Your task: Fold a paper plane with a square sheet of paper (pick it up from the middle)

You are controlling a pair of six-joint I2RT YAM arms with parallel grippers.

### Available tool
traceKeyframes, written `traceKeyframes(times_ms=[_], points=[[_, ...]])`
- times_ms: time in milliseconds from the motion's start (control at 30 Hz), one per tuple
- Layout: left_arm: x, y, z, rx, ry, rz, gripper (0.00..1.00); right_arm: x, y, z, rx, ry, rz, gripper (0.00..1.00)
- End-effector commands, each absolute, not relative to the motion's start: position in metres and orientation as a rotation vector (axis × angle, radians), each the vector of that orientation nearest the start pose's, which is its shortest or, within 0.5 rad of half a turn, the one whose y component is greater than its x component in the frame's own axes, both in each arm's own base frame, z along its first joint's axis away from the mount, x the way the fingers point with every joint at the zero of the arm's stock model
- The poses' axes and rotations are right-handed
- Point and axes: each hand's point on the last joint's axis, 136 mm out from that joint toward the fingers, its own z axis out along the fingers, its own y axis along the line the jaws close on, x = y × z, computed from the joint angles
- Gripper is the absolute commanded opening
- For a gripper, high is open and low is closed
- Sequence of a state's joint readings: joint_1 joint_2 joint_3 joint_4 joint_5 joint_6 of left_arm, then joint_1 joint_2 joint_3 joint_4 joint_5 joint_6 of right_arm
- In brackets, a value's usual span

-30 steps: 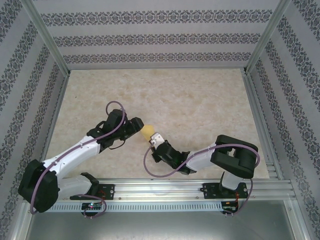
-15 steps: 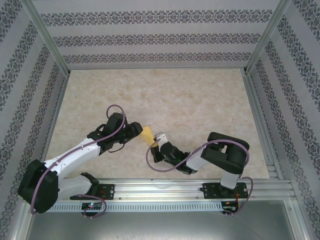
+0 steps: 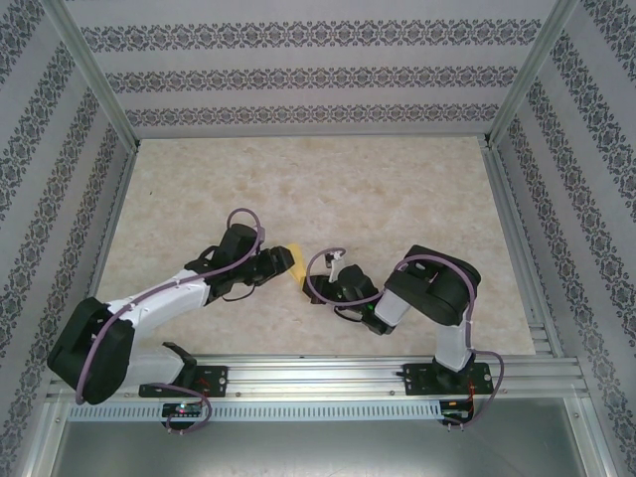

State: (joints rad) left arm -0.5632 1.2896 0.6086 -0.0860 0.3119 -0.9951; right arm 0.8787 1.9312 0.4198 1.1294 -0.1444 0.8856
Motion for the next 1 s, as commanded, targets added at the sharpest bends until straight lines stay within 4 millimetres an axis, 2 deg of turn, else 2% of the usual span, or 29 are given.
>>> traceKeyframes(times_ms=[0,400,567,867,967], points=[[0.273,-0.246,0.108,-0.249,2.504,-1.151,0.59,0.233,0.337,0.005,-0.058,2.324,1.314,0.00],[0.301,-0.264,0.096,-0.300,2.492,-1.191,0.58,0.232,0.336,-0.006,-0.043,2.421,1.283,0.05],[0.303,-0.270,0.087,-0.280,2.513,-1.201,0.58,0.234,0.332,-0.010,0.009,2.448,1.282,0.05],[0.304,-0.268,0.069,-0.262,2.555,-1.145,0.58,0.232,0.329,-0.019,0.055,2.479,1.283,0.09],[0.307,-0.270,0.067,-0.233,2.557,-1.135,0.59,0.232,0.326,-0.018,0.066,2.478,1.272,0.13]])
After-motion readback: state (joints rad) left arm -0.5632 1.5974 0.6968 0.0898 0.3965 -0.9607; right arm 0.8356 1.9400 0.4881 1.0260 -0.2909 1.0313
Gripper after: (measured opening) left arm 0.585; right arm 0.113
